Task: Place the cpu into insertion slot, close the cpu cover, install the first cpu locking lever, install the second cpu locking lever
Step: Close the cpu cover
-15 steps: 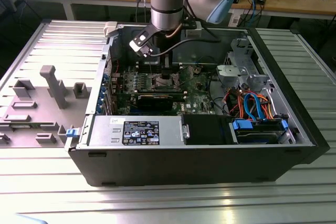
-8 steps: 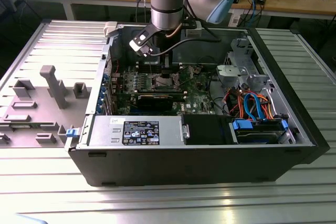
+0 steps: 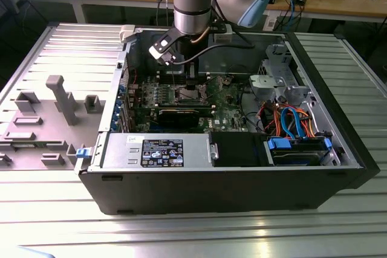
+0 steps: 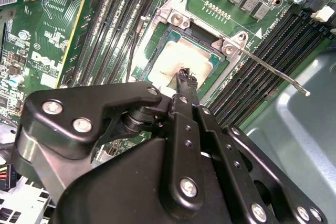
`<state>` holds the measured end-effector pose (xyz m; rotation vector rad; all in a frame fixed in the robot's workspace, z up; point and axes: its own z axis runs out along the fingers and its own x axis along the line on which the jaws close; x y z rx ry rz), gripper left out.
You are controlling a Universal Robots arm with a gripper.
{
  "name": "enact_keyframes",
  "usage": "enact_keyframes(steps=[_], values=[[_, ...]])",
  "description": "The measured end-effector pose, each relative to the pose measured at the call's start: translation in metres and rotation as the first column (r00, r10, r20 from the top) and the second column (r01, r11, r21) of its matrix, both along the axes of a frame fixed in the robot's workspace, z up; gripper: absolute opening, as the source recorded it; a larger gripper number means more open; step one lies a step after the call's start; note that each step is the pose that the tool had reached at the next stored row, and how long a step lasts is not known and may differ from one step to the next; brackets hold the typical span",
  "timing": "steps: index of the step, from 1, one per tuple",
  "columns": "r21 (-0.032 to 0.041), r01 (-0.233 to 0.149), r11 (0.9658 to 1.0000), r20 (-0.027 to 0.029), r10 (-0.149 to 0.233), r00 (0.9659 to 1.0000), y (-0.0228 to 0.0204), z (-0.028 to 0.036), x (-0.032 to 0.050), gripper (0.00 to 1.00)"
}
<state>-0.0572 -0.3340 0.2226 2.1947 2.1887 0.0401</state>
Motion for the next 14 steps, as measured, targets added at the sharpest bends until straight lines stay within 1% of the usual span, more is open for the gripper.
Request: enact_keyframes(steps=[5,7,10,14], values=[[0.0,0.0,1.0,-0.0003,0.0,1.0,0.0,0.0007,0.0,0.11],[-0.0001,-0.001,1.0,-0.0005,0.001,1.0,0.0,0.0027,0.0,0.11],[0.0001,-0.002,1.0,-0.0005,0.002,1.0,0.0001,0.0098,0.0,0.11],[0.0,-0.005,1.0,-0.0007,0.005,1.0,0.0,0.0175,0.0,0.11]])
